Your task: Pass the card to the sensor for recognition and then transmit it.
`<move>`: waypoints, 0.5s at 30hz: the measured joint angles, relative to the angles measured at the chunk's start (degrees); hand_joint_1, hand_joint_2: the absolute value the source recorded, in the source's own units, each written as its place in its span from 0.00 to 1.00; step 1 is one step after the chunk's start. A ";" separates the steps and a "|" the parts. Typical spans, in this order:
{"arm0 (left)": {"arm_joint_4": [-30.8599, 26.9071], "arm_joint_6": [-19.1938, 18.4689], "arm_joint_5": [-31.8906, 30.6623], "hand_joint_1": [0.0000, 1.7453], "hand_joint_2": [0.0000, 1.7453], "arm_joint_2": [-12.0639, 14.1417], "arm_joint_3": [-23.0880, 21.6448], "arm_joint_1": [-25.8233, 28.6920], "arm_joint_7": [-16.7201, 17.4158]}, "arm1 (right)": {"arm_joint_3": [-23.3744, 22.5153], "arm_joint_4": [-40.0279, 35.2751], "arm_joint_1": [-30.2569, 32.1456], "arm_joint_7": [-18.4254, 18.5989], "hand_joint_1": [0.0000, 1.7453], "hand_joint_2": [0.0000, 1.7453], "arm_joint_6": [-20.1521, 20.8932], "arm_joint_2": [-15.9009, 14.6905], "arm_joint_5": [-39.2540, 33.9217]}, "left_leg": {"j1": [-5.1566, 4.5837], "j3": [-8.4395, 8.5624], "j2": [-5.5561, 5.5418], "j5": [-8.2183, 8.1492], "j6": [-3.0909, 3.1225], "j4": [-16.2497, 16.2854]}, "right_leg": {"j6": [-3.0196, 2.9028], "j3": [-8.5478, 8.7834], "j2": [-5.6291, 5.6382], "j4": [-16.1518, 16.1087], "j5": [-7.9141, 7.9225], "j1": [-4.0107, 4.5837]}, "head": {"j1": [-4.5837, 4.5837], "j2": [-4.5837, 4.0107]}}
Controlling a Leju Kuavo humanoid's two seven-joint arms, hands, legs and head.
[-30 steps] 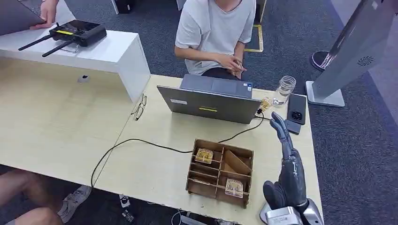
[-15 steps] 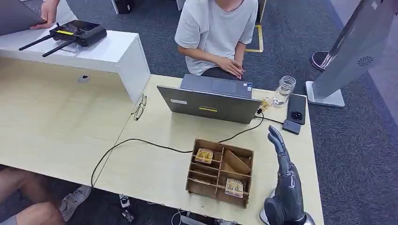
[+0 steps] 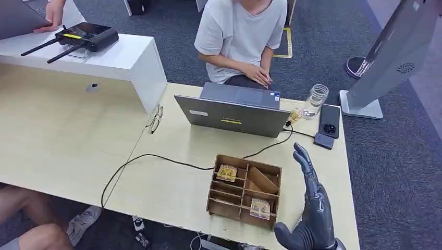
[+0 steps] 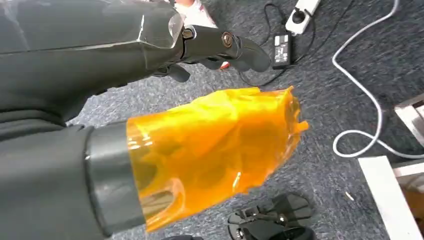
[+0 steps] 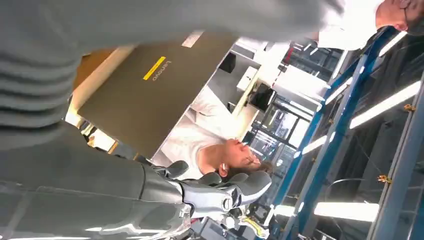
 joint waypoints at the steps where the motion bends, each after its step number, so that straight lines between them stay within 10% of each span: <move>1: 0.00 -0.07 0.00 0.00 0.00 -0.13 0.04 -0.05 0.11 | 0.02 0.04 -0.01 -0.02 0.00 1.00 0.06 -0.02 -0.13 | 0.00 0.00 0.00 0.00 0.00 0.00 | 0.00 0.00 0.00 0.00 0.00 0.00 | 0.00 0.00; 15: 0.00 -0.63 -1.03 0.00 0.00 -0.70 0.02 -0.29 0.65 | 1.11 0.44 0.33 -0.13 0.00 1.00 -0.35 -1.14 1.79 | 0.00 0.01 0.00 0.00 0.00 0.00 | 0.00 -0.01 0.01 0.00 0.00 0.00 | 0.00 0.00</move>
